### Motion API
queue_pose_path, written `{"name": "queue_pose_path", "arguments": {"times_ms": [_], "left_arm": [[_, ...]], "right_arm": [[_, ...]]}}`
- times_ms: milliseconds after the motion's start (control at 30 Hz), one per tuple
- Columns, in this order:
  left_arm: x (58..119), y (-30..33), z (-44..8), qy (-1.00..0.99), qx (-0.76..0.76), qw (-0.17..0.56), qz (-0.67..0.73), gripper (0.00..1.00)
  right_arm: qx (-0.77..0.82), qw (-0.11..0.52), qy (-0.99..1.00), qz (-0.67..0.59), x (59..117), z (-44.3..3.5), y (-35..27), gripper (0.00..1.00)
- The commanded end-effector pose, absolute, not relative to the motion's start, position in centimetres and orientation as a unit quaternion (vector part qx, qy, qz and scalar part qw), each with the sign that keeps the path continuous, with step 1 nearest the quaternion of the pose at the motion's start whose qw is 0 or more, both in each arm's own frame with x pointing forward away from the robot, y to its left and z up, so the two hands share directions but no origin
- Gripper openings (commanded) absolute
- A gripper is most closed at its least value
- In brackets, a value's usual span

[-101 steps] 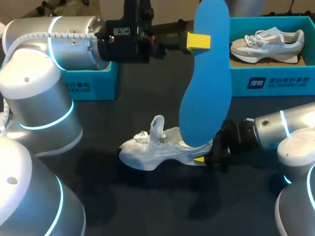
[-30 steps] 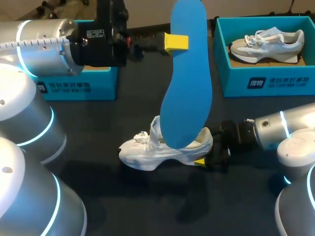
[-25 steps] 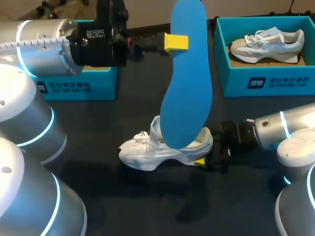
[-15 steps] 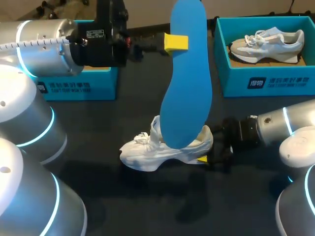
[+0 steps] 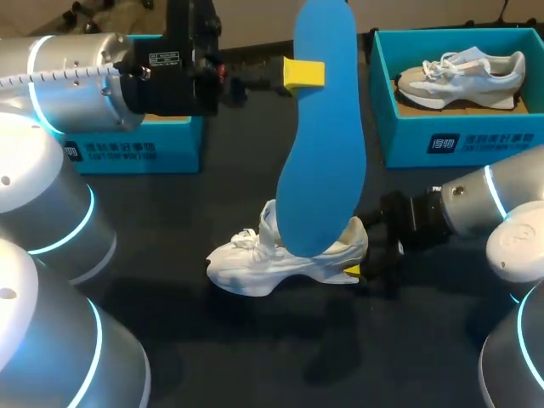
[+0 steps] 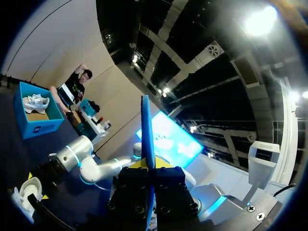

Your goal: Take the shoe out of the shoebox, open the shoe tongue, remove and reinsert the insole, then place the shoe into the shoebox

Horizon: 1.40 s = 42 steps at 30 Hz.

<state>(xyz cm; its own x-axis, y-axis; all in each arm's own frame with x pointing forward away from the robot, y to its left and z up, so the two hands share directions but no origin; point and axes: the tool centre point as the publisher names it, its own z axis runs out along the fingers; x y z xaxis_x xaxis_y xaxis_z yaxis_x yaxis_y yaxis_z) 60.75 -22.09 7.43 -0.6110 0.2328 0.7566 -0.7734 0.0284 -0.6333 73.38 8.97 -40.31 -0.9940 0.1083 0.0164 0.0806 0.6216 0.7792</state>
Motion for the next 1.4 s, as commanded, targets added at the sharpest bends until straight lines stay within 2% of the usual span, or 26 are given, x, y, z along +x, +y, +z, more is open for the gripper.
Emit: {"name": "queue_pose_path", "arguments": {"times_ms": [33,1033,1400], "left_arm": [[60.7,-22.1,7.3,-0.608,0.223,0.381,0.66,0.0],[60.7,-22.1,7.3,-0.608,0.223,0.381,0.66,0.0],[60.7,-22.1,7.3,-0.608,0.223,0.381,0.66,0.0]], "right_arm": [[0.061,0.016,0.922,0.382,73.0,-39.3,9.3,1.0],[0.074,0.016,0.926,0.369,73.0,-39.1,9.3,1.0],[0.087,0.015,0.952,0.294,73.3,-37.0,8.4,1.0]]}}
